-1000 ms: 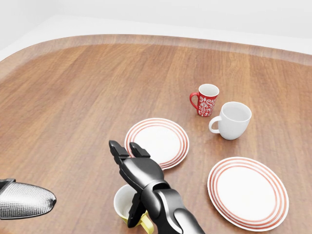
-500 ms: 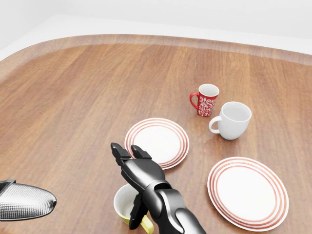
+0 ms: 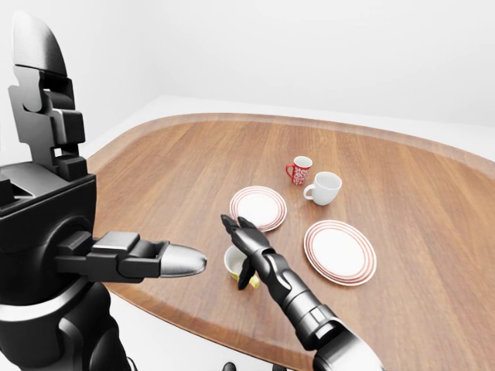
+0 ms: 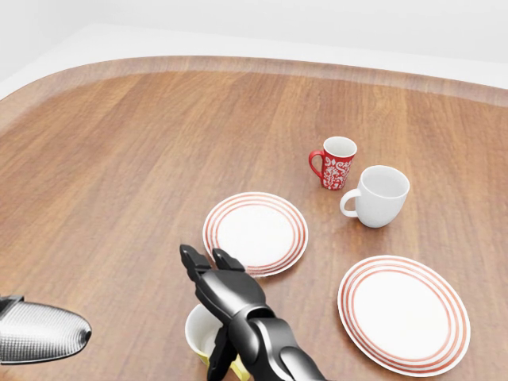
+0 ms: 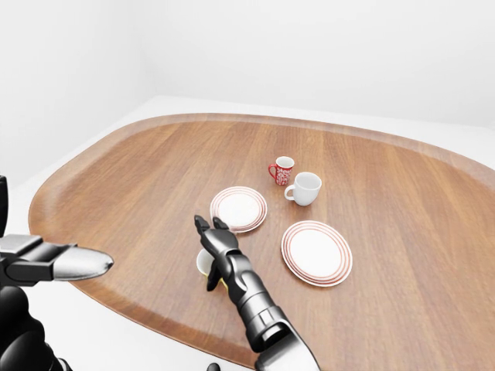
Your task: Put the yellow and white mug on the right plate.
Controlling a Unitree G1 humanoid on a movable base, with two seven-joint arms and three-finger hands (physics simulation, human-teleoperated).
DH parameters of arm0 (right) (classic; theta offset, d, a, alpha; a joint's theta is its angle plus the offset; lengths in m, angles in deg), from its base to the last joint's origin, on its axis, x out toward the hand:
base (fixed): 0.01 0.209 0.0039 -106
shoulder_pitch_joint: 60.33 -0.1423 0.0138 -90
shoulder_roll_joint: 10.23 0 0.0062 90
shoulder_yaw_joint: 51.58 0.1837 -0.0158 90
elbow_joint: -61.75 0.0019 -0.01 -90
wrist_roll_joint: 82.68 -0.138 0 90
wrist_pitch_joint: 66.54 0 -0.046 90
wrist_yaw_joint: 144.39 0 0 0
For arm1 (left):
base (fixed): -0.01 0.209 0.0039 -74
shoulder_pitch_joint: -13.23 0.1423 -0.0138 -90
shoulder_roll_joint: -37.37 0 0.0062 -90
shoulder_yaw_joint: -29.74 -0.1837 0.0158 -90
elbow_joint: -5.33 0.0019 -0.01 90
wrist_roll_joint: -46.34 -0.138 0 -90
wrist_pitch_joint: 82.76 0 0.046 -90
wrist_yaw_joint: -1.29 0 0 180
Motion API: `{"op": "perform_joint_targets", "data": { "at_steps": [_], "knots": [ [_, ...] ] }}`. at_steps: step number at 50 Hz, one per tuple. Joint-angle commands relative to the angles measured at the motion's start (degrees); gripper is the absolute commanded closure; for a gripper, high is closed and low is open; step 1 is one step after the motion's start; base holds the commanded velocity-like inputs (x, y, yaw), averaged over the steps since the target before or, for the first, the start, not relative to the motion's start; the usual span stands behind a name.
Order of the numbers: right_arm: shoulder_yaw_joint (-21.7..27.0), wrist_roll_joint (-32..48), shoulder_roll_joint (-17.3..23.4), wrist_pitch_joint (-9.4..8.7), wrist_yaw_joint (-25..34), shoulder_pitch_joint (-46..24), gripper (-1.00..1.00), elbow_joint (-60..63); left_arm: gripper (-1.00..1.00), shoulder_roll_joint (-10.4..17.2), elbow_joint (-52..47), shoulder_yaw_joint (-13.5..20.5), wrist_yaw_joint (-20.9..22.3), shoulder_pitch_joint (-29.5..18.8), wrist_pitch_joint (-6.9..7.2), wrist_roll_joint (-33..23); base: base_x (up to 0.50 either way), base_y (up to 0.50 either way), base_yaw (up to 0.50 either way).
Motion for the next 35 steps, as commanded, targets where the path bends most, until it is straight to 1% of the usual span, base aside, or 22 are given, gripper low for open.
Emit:
{"op": "perform_joint_targets", "data": {
  "at_steps": [1, 3, 7, 24, 35],
  "knots": [
    [0.5, -0.3, -0.4, 2.35, -5.3, -2.3, -1.00, -9.0, -1.00, -0.1, -0.1, -0.1, 0.0, 0.1, 0.00, -0.1, 0.00, 0.00, 0.00],
    [1.0, -0.7, -0.2, 3.44, -7.0, -4.0, -1.00, -12.8, -1.00, -0.1, -0.1, -0.2, 0.0, 0.1, 0.00, -0.1, 0.00, 0.00, 0.00],
    [1.2, -0.7, -0.1, 3.44, -7.0, -4.1, -1.00, -13.2, -1.00, -0.2, -0.2, -0.4, 0.0, 0.3, 0.00, -0.2, 0.00, 0.00, 0.00],
    [1.1, -1.1, 0.6, 1.44, -3.4, -1.7, -1.00, -8.1, -1.00, -0.1, 0.0, -0.2, 0.2, 0.2, 0.00, -0.4, 0.00, 0.00, 0.00],
    [1.5, -2.0, 0.9, 0.88, -3.3, -2.1, -1.00, -9.9, -1.00, -0.1, -0.1, -0.2, 0.3, 0.2, 0.00, -0.4, 0.00, 0.00, 0.00]
  ]
}}
